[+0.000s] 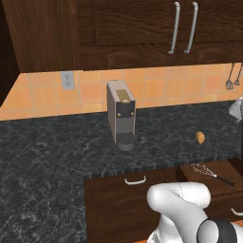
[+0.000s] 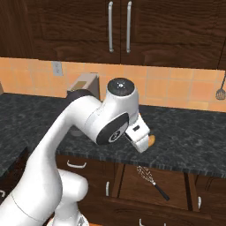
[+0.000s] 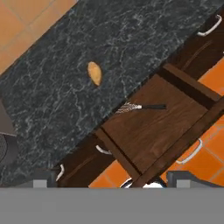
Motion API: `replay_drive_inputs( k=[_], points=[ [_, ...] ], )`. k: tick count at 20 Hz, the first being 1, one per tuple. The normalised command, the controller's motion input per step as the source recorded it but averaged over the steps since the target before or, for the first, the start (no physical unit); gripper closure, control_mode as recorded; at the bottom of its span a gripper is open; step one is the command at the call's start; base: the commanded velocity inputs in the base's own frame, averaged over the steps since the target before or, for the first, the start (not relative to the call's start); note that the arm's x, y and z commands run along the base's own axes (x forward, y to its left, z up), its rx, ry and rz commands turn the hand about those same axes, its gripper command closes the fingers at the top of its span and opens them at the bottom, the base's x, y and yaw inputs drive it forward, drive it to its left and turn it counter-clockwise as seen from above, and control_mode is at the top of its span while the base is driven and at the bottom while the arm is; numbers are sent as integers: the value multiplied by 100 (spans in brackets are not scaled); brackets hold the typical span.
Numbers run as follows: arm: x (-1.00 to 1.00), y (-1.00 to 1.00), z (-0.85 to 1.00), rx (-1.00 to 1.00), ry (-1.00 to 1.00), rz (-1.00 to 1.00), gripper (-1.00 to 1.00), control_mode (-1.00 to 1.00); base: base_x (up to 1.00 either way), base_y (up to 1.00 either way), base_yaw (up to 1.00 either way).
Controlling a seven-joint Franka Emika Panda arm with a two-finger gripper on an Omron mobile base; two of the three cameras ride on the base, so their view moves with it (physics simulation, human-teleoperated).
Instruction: Pick the whisk from the drawer and place it on the counter.
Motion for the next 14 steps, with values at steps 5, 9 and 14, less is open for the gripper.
replay_drive_inputs(
  k=[5, 9, 14],
  points=[
    [-45, -100, -38, 19, 12, -42, -100, -100, 0, 0, 0],
    [-52, -88, -87, 16, 22, -41, -100, -100, 0, 0, 0],
    [-18, -72, -98, 17, 26, -30, -100, -100, 0, 0, 0]
  ],
)
